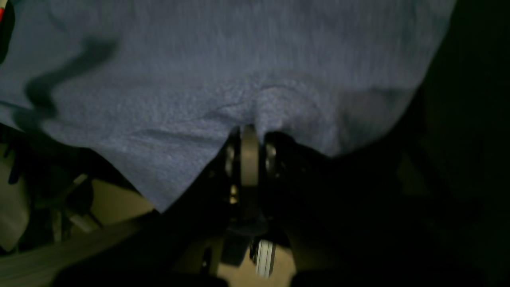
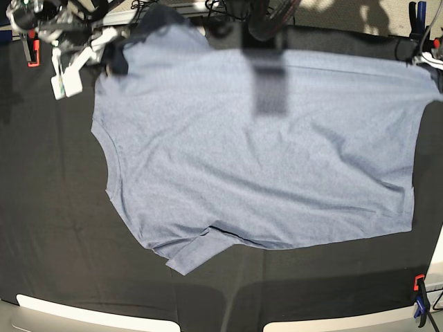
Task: Layout the t-shirt on the table in an organized manner, then fold the t-shirt properly
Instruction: 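Lift the shoulder corner with the right gripper and swing it inward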
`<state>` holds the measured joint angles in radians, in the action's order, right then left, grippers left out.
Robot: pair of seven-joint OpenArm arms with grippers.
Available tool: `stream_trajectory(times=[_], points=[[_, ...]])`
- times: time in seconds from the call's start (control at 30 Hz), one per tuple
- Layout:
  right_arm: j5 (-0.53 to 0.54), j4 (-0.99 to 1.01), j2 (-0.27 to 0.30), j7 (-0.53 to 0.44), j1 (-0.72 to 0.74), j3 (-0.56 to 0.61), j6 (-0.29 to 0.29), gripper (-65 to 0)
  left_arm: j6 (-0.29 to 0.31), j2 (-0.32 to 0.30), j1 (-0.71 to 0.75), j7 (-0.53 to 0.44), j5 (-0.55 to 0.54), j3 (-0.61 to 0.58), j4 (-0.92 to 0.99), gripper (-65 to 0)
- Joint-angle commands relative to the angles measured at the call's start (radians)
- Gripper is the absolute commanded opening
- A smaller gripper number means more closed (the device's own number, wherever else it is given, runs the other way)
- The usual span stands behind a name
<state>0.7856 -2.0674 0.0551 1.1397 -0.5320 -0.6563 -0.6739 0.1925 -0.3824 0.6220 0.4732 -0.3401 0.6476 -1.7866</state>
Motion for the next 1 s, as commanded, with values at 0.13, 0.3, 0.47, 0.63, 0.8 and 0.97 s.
stream_trajectory(times=[0.13,0.3,0.47,0.63,0.8,0.97], points=[[-0.002,-0.017,0.011,-0.033,0.089,0.043,-0.001,-65.0,-0.014,-0.019,-0.064,-0.025,0.006,0.013,-0.007,-65.0],[-0.093,-0.016,0.011,-0.102,0.187,0.153,-0.001,-65.0,-0.014,-0.019,-0.148,-0.037,0.005,0.012,0.055,-65.0],[-0.224,0.010,0.011,-0.138,0.298,0.283,0.017,-65.0,-0.011,-0.019,-0.253,-0.055,-0.040,0.012,0.165,-65.0],[-0.342,0.090,0.011,-0.184,0.361,0.360,0.045,-65.0,0.064,-0.019,-0.362,-0.056,-0.042,0.012,0.273,-65.0],[-0.372,0.156,0.026,-0.190,0.415,0.362,0.049,-65.0,0.101,-0.019,-0.430,-0.056,-0.085,0.011,0.332,-65.0],[-0.394,0.232,0.076,-0.194,0.459,0.362,0.050,-65.0,0.101,-0.020,-0.463,-0.064,-0.085,-0.018,0.389,-65.0]])
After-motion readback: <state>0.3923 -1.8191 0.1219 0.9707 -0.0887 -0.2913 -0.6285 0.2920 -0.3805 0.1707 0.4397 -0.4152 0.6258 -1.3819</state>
